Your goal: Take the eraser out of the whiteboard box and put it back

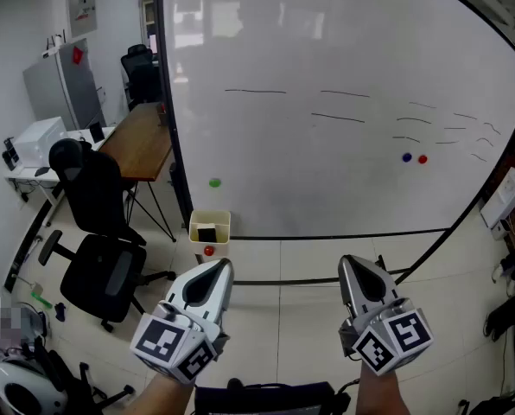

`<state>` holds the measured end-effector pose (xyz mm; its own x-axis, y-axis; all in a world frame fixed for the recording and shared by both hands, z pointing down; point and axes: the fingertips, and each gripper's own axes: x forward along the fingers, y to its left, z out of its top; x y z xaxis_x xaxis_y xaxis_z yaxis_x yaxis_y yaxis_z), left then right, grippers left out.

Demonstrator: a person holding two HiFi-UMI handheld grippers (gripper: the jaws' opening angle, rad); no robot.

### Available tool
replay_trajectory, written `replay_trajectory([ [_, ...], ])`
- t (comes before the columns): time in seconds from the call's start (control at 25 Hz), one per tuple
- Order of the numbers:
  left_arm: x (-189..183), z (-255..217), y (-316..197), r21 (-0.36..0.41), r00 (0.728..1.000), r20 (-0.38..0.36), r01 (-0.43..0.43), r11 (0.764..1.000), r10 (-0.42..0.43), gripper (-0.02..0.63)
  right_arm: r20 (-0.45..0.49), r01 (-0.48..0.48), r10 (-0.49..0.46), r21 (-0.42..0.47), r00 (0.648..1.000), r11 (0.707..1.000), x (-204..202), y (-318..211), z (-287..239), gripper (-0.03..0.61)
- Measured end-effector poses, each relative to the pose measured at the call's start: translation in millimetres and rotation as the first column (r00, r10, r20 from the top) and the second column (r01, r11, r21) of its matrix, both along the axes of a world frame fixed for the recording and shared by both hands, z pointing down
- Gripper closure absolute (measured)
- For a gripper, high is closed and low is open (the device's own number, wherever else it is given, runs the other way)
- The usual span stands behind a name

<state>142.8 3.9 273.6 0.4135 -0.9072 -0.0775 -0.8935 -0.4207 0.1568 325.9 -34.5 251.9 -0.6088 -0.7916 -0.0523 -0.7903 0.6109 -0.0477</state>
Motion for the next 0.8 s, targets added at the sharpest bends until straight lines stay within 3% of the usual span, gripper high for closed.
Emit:
replay_trajectory([
  [0.36,-73,1,-12,-0.009,1.0,0.015,0.011,1.0,-0.011,0.578,-0.007,0.012,-0.012,0.013,1.0,1.0,-76,-16,-5,0.563],
  [0.8,-111,-9,-68,-0.007,0.995,0.062,0.074,0.997,-0.073,0.578,0.007,0.109,-0.109,0.005,0.994,0.994,-133,-78,-6,0.563],
])
